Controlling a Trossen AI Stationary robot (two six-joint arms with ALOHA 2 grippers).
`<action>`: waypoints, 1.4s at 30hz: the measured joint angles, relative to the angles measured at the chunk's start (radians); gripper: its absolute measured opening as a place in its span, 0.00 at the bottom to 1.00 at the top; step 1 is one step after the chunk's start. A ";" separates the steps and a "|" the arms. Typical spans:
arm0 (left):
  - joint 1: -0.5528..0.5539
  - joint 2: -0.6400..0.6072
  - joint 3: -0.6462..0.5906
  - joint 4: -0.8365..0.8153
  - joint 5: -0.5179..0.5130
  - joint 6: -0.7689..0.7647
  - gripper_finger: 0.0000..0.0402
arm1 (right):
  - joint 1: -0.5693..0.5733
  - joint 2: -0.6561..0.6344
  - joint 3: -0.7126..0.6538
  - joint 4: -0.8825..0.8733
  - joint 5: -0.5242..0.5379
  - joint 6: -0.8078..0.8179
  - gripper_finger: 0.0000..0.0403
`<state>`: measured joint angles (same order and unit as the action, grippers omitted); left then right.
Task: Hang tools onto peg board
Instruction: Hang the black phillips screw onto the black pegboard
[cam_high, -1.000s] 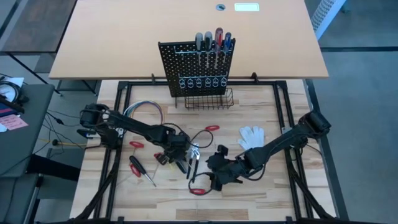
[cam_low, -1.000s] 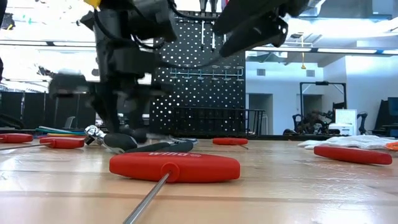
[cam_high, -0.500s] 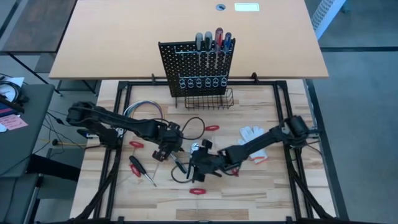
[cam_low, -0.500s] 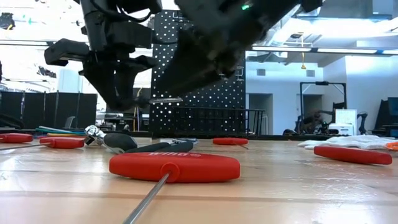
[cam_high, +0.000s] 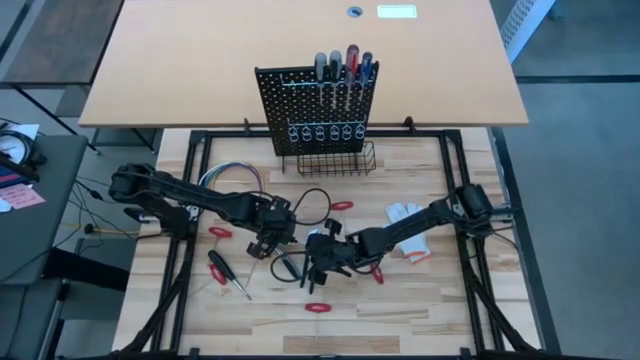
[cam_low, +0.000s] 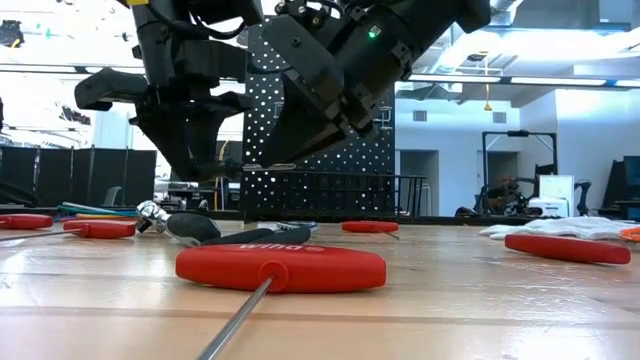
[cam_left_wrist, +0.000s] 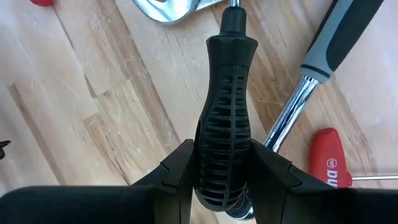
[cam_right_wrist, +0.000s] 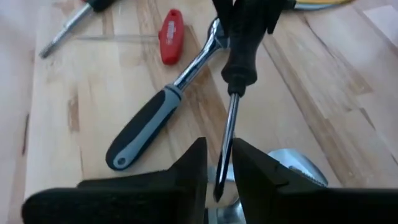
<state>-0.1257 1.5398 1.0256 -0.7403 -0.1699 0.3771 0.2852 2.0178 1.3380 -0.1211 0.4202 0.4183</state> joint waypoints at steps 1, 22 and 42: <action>0.000 0.000 0.000 0.002 0.000 0.000 0.25 | 0.000 0.000 0.000 -0.003 0.000 0.000 0.20; 0.001 0.000 0.000 0.007 0.000 -0.021 0.26 | -0.001 0.000 -0.001 -0.032 0.008 0.011 0.03; 0.150 -0.007 0.001 0.004 -0.009 -0.011 0.42 | -0.032 -0.002 -0.170 0.065 0.022 0.158 0.00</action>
<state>0.0243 1.5325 1.0267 -0.7361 -0.1786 0.3663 0.2535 2.0162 1.1684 -0.0566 0.4427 0.5763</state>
